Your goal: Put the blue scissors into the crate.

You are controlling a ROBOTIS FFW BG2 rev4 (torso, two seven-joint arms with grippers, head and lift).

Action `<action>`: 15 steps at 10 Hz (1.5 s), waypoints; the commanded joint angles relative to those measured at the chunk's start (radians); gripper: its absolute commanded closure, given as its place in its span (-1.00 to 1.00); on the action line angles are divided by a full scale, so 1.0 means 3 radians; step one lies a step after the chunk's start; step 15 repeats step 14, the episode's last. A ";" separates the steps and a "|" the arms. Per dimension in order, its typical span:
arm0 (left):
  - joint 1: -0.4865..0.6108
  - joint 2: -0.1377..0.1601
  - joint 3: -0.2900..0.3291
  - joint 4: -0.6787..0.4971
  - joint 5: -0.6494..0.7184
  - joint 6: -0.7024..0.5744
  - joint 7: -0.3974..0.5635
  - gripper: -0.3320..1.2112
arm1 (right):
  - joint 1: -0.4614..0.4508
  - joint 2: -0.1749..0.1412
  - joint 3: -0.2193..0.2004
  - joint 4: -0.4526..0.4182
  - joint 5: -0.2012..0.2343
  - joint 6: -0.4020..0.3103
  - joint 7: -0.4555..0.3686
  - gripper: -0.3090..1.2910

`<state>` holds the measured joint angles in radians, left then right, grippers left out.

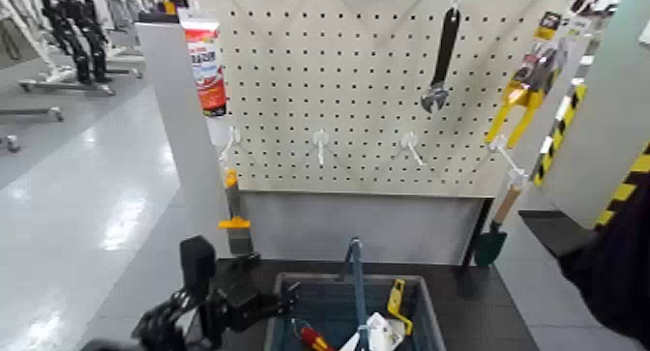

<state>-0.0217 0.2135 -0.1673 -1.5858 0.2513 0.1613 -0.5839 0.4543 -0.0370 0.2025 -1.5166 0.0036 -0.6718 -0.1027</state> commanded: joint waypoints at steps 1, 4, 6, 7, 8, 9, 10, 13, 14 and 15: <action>0.0527 -0.0134 0.0189 -0.0216 -0.0362 -0.0538 0.0453 -0.60 | 0.0015 0.0000 -0.0010 -0.0007 -0.0007 0.0005 -0.0010 -0.49; 0.0865 -0.0466 0.0471 -0.0052 -0.0480 -0.1254 0.0760 -0.59 | 0.0040 -0.0005 -0.0005 -0.0032 -0.0027 0.0056 -0.0036 -0.49; 0.1013 -0.0415 0.0389 0.0024 -0.0372 -0.1576 0.1077 -0.54 | 0.0076 -0.0010 -0.0010 -0.0073 -0.0027 0.0092 -0.0092 -0.50; 0.1049 -0.0405 0.0389 0.0101 -0.0469 -0.1775 0.1077 -0.54 | 0.0102 -0.0025 -0.0015 -0.0119 -0.0027 0.0174 -0.0102 -0.51; 0.1054 -0.0384 0.0348 0.0183 -0.0444 -0.1872 0.1082 -0.50 | 0.0102 -0.0040 0.0005 -0.0140 -0.0022 0.0225 -0.0138 -0.51; 0.1054 -0.0389 0.0327 0.0203 -0.0434 -0.1898 0.1103 -0.49 | 0.0102 -0.0056 0.0010 -0.0155 -0.0017 0.0266 -0.0138 -0.51; 0.1064 -0.0395 0.0338 0.0203 -0.0439 -0.1913 0.1103 -0.49 | 0.0102 -0.0071 0.0015 -0.0191 -0.0007 0.0348 -0.0138 -0.51; 0.1090 -0.0400 0.0322 0.0203 -0.0418 -0.1939 0.1149 -0.46 | 0.0102 -0.0066 0.0031 -0.0186 0.0049 0.0317 -0.0235 -0.45; 0.1090 -0.0395 0.0322 0.0203 -0.0418 -0.1939 0.1149 -0.46 | 0.0107 -0.0071 0.0031 -0.0201 0.0075 0.0327 -0.0251 -0.44; 0.1090 -0.0395 0.0322 0.0203 -0.0418 -0.1939 0.1149 -0.46 | 0.0107 -0.0071 0.0031 -0.0201 0.0075 0.0327 -0.0251 -0.44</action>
